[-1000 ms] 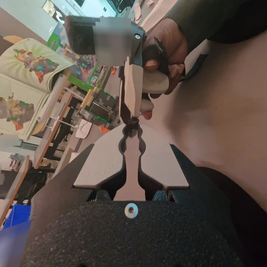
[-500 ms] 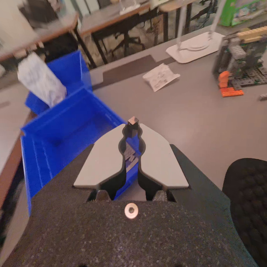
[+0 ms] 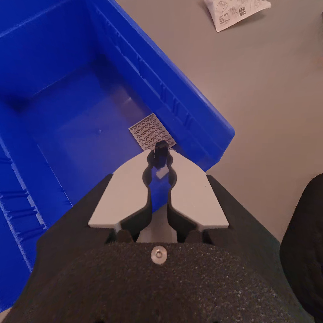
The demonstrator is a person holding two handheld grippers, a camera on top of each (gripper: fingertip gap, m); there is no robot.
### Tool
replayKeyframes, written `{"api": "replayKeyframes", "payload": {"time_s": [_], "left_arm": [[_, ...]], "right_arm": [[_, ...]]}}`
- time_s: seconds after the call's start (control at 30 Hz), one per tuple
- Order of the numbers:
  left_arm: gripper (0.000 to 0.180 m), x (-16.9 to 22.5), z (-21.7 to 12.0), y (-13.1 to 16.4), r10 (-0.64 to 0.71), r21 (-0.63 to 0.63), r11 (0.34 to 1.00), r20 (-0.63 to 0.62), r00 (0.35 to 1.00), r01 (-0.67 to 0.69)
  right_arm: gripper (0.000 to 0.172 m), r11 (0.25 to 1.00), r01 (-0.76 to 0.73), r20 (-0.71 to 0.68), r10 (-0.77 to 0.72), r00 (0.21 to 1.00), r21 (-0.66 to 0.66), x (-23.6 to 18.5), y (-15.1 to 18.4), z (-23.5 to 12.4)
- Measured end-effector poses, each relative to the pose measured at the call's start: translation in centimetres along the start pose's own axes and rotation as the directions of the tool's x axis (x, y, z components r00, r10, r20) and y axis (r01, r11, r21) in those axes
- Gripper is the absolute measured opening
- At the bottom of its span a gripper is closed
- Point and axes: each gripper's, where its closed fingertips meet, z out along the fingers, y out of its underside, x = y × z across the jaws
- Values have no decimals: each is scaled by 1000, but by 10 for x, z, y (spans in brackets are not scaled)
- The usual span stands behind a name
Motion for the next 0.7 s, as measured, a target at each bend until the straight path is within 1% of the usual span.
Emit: {"api": "replayKeyframes", "payload": {"time_s": [0.13,0.2,0.37,0.47,0.53,0.63,0.7], "left_arm": [[29,1,0,-3,16,9,1000,-3,1000,-16],[30,3,-2,-7,22,25,999,-3,1000,-22],[30,5,-14,-21,48,95,994,26,998,-51],[27,23,-28,-38,136,186,972,39,990,-141],[25,48,-38,-51,234,261,936,37,971,-236],[17,98,-52,-69,405,399,832,41,913,-387],[20,135,-55,-73,499,458,765,24,866,-454]], "right_arm": [[62,1000,-8,21,8,1000,7,0,-1,2],[51,1000,-1,21,1,1000,6,0,-1,1],[50,1000,11,24,-10,1000,-11,-2,-1,0],[50,999,-7,42,5,999,31,-7,-10,-1],[50,995,-37,73,30,997,98,-14,-24,-5],[50,968,-108,160,73,984,227,-29,-52,-11],[50,945,-133,215,69,974,298,-42,-68,-13]]}}
